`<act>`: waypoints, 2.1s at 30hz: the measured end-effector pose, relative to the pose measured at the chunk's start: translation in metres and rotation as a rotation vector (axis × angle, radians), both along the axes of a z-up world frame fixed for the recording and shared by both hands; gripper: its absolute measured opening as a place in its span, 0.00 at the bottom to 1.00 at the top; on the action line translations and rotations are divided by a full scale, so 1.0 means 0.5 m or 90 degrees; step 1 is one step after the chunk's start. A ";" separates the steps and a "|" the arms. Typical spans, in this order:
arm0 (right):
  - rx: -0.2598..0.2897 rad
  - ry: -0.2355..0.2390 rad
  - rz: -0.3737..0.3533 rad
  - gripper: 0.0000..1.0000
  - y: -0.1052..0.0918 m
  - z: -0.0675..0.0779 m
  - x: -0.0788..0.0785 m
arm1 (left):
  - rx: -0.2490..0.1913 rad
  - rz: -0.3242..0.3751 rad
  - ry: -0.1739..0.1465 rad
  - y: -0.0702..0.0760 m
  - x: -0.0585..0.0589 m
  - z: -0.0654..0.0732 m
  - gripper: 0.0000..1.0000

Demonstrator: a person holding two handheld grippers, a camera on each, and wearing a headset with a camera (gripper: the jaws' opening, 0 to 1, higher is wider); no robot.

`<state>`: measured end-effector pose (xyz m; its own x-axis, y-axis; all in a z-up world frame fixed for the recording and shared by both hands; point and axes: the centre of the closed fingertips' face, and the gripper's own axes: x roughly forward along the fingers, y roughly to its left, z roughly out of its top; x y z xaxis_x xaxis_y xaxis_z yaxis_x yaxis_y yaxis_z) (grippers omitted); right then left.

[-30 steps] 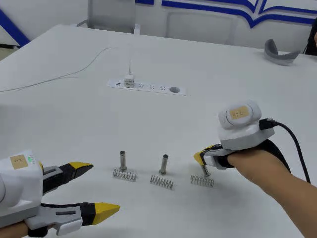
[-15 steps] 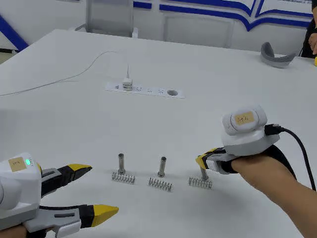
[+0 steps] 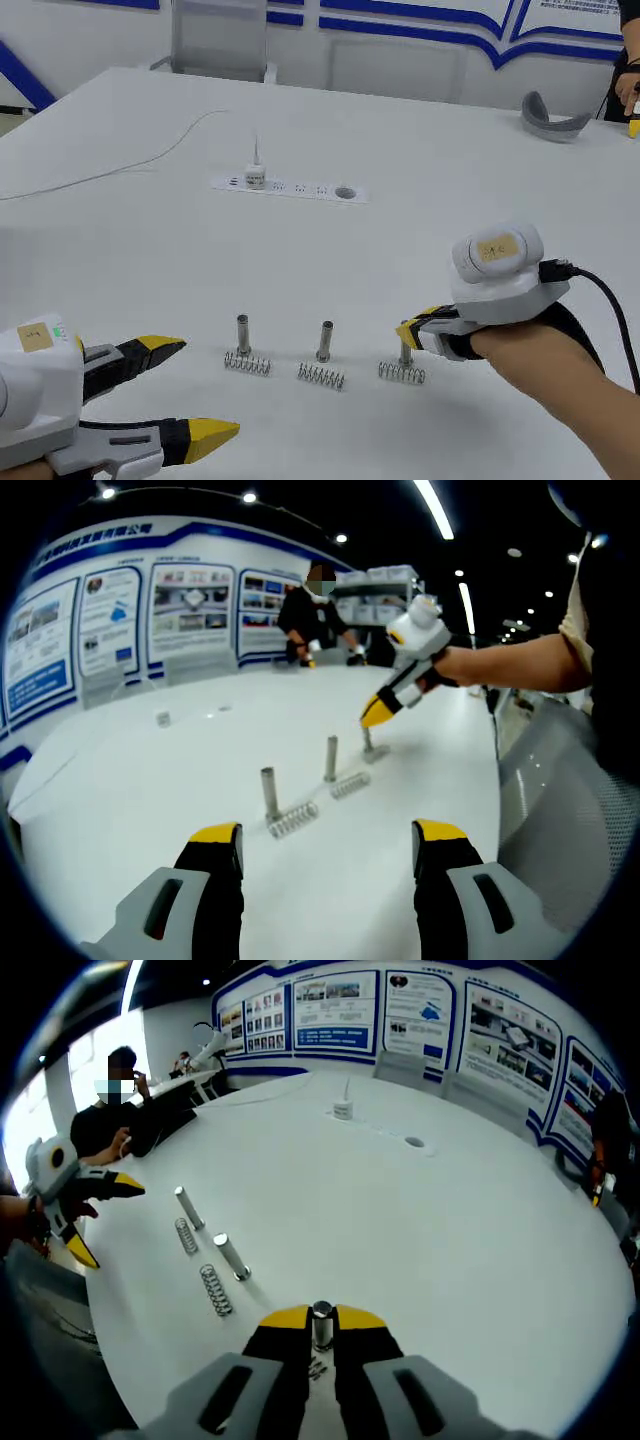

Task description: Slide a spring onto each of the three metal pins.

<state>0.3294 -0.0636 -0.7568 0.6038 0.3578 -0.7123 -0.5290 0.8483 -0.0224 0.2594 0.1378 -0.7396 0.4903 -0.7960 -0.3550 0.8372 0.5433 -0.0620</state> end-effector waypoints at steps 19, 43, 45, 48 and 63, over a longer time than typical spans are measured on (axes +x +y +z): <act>0.010 -0.002 -0.001 0.09 -0.004 -0.002 -0.022 | 0.002 -0.002 0.002 -0.003 -0.002 -0.004 0.70; 0.002 -0.016 0.025 0.10 -0.001 -0.005 -0.029 | 0.001 -0.004 0.003 -0.006 -0.001 -0.005 0.70; 0.003 -0.017 0.027 0.11 0.000 -0.005 -0.030 | 0.001 -0.005 0.003 -0.007 -0.001 -0.005 0.70; 0.002 -0.018 0.029 0.12 -0.001 -0.006 -0.031 | 0.001 -0.005 0.003 -0.007 -0.001 -0.005 0.70; -0.004 -0.020 0.055 0.16 -0.009 -0.007 -0.044 | 0.001 -0.006 0.003 -0.008 -0.001 -0.005 0.70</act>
